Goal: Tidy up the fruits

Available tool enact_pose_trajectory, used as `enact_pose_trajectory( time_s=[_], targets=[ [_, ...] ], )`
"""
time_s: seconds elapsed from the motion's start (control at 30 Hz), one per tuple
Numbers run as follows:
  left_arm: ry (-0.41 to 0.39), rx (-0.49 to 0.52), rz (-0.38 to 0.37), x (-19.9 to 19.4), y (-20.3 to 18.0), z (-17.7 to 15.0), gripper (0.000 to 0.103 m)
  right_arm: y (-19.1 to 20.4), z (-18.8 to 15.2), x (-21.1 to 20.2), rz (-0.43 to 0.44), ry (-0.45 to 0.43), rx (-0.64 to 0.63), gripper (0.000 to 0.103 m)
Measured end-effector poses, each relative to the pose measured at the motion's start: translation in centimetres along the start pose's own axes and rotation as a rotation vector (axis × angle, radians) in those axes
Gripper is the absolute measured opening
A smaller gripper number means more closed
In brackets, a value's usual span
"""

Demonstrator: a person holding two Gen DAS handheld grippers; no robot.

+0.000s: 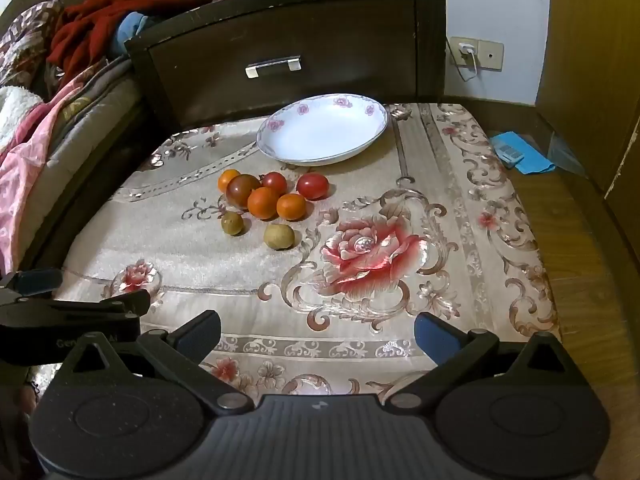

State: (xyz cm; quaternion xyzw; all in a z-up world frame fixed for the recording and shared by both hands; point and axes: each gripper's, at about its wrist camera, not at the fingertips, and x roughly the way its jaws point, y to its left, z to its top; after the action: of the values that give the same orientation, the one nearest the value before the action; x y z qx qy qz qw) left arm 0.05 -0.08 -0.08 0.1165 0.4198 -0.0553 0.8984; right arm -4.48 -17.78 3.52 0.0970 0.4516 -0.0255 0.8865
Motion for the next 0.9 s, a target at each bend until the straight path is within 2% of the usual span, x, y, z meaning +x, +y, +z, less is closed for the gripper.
enact_pose_trajectory(
  time_s=[0.1, 0.17, 0.27, 0.9],
  targets=[
    [0.001, -0.035, -0.034, -0.1, 1.0, -0.2, 0.103, 0.0, 0.0, 0.0, 0.004, 0.002, -0.002, 0.096],
    [0.014, -0.015, -0.009, 0.3, 0.1, -0.1, 0.103, 0.1, -0.1, 0.0, 0.004, 0.004, -0.006, 0.096],
    [0.042, -0.016, -0.015, 0.5, 0.1, 0.6, 0.103, 0.1, 0.0, 0.0, 0.002, 0.006, -0.007, 0.096],
    [0.058, -0.034, -0.045, 0.8, 0.3, 0.0, 0.103, 0.2, 0.1, 0.3, -0.02, 0.02, -0.014, 0.096]
  ],
)
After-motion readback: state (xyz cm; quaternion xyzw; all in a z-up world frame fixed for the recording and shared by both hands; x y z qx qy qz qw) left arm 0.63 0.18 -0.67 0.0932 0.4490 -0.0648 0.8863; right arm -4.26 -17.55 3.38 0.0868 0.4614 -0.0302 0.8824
